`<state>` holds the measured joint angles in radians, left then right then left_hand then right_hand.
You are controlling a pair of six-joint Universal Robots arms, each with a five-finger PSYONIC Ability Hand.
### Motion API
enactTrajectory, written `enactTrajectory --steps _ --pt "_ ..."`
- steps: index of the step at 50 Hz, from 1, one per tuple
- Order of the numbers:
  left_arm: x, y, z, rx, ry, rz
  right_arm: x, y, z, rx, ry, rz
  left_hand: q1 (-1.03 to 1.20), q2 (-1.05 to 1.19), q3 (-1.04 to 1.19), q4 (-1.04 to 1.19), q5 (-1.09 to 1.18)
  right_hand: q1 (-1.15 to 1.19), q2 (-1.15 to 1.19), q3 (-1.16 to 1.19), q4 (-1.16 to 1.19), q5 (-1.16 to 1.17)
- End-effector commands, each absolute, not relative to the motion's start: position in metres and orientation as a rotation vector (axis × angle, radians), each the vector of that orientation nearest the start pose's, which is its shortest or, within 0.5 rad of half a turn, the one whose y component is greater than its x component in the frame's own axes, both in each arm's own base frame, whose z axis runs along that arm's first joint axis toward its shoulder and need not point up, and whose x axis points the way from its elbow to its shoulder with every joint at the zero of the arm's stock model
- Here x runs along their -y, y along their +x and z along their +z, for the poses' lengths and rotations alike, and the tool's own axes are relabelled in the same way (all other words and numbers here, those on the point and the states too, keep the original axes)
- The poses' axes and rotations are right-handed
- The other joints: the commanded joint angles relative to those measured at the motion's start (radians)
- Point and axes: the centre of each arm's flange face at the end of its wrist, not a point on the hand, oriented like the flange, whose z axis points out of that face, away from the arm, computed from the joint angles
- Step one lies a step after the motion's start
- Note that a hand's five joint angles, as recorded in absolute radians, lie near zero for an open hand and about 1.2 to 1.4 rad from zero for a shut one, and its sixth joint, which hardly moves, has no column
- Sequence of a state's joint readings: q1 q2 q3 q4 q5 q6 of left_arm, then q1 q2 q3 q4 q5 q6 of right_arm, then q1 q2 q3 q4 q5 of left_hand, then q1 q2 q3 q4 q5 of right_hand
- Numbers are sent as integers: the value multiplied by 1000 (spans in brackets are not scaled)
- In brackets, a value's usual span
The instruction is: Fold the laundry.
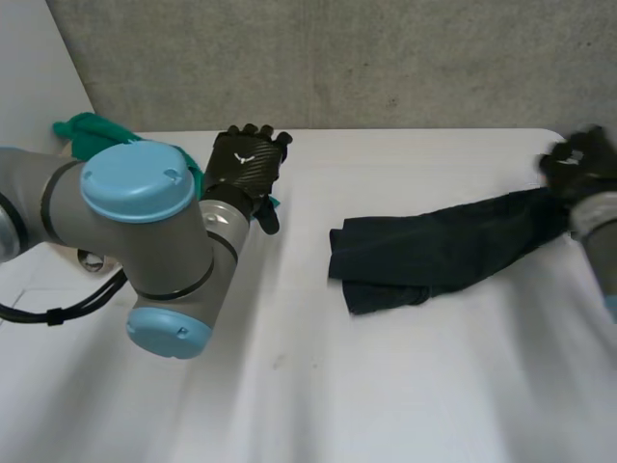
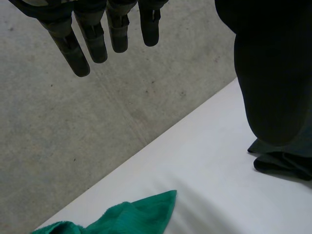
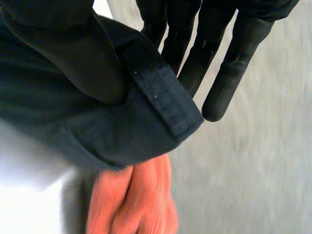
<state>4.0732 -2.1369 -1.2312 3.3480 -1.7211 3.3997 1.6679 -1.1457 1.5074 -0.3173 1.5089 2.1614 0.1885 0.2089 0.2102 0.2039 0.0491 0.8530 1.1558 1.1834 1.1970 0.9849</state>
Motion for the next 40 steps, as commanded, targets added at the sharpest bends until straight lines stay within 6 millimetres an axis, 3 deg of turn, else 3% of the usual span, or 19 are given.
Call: enactTrajectory --steps 1,3,6,7,10,11,13,14,17,18,21,23,26,30,40 --pt "273 -341 220 -2231 834 -2285 314 301 185 1310 1655 2044 -14 -34 -36 -29 -49 543 240 213 199 237" --pt "274 -339 218 -2237 832 -2273 293 319 162 1279 1842 2068 -14 -34 -36 -29 -49 543 240 213 199 237" --pt "276 -338 218 -2237 828 -2272 278 329 145 1248 1965 2054 -14 -34 -36 -29 -49 543 240 213 199 237" --pt "277 -338 220 -2231 823 -2279 274 332 139 1229 1995 2025 -14 -34 -36 -29 -49 370 67 40 26 63" --pt "280 -338 223 -2219 814 -2296 274 332 140 1233 1981 1992 -14 -34 -36 -29 -49 -539 -842 -869 -883 -846" --pt "282 -340 228 -2200 803 -2324 274 331 141 1271 1962 1984 -14 -34 -36 -29 -49 -678 -981 -1009 -1022 -985" --pt "285 -343 233 -2183 795 -2350 272 330 149 1324 1935 2009 -14 -34 -36 -29 -49 -678 -981 -1009 -1022 -985" --pt "287 -344 237 -2170 786 -2367 272 327 170 1386 1864 2093 -14 -34 -36 -29 -49 -678 -981 -1009 -1022 -985" --pt "290 -352 249 -2126 779 -2432 269 322 206 1582 1699 2270 -14 -34 -36 -29 -49 -678 -981 -1009 -1022 -985" --pt "291 -355 250 -2119 779 -2443 268 317 226 1752 1573 2387 -14 -34 -36 -29 -49 -678 -981 -1009 -1022 -985" --pt "294 -368 259 -2075 792 -2517 274 309 243 2012 1362 2520 -14 -34 -36 -29 -49 -678 -981 -1009 -1022 -985" --pt "291 -384 264 -2044 858 -2588 291 287 254 2210 1104 2568 -14 -34 -36 -29 -49 -678 -981 -1009 -1022 -985" --pt "284 -403 261 -2028 972 -2644 311 256 260 2301 899 2503 -14 -34 -36 -29 -49 -678 -981 -1009 -1022 -985" --pt "270 -438 246 -2037 1163 -2712 327 238 254 2403 812 2346 -14 -34 -36 -29 -49 -678 -981 -1009 -1022 -985" --pt "268 -472 190 -2146 1282 -2612 365 234 219 2589 739 2056 -14 -34 -36 -29 -49 -678 -981 -1009 -1022 -985"
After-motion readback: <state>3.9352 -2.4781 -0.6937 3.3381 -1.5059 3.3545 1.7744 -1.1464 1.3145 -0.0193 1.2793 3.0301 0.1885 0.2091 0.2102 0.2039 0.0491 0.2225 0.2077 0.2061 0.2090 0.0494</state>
